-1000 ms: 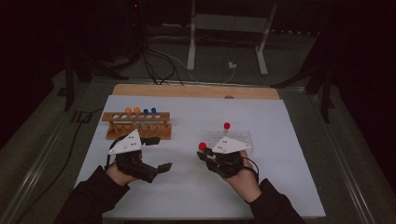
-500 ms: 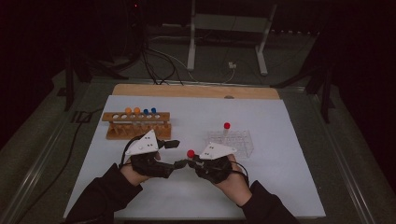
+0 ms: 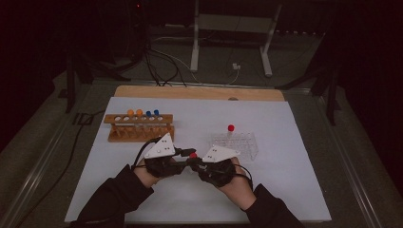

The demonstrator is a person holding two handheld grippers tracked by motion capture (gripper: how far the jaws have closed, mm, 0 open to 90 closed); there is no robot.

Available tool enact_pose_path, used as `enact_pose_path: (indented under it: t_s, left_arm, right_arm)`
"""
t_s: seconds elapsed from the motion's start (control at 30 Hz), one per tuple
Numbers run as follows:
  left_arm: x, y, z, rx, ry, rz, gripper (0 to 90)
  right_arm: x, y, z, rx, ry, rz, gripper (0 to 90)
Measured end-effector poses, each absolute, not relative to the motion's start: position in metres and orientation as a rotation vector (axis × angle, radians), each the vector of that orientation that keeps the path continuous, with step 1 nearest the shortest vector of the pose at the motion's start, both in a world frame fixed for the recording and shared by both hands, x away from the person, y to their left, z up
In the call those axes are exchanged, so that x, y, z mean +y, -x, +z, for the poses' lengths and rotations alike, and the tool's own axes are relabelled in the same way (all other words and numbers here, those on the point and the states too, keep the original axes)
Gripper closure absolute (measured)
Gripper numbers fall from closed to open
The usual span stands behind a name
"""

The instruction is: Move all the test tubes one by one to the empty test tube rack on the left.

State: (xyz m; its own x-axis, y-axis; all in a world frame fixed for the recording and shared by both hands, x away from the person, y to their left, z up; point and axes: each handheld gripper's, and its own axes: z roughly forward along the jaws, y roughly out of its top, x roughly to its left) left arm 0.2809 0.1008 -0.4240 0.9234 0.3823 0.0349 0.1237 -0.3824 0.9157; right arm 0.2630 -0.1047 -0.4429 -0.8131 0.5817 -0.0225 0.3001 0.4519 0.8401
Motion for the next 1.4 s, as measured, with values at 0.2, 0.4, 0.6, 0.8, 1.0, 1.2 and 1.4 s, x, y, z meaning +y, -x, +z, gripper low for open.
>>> enact_pose_path:
  t_s: [0.2, 0.4, 0.6, 0.8, 1.0, 1.2, 1.4]
  left_arm:
    - [0.102, -0.281, -0.420, 0.351, -1.956, 0.309, 71.6]
    - [0.118, -0.285, -0.413, 0.387, -1.943, 0.359, 71.7]
    - [0.149, -0.293, -0.404, 0.477, -1.918, 0.434, 71.7]
    - [0.184, -0.298, -0.395, 0.565, -1.890, 0.514, 71.7]
    - [0.216, -0.303, -0.386, 0.645, -1.851, 0.584, 71.7]
    - [0.240, -0.312, -0.379, 0.718, -1.829, 0.649, 71.7]
    - [0.260, -0.326, -0.374, 0.777, -1.790, 0.685, 71.7]
  right_arm:
    - [-0.107, -0.263, -0.442, 2.391, -0.754, 1.319, 72.9]
    - [-0.115, -0.264, -0.435, 2.365, -0.763, 1.367, 56.9]
    - [-0.125, -0.264, -0.428, 2.323, -0.762, 1.424, 41.1]
    - [-0.125, -0.262, -0.425, 2.277, -0.783, 1.412, 15.6]
    - [-0.128, -0.265, -0.425, 2.277, -0.809, 1.434, 2.6]
    - [-0.133, -0.266, -0.423, 2.277, -0.814, 1.476, 0.0]
    - [-0.136, -0.268, -0.421, 2.277, -0.822, 1.501, 0.0]
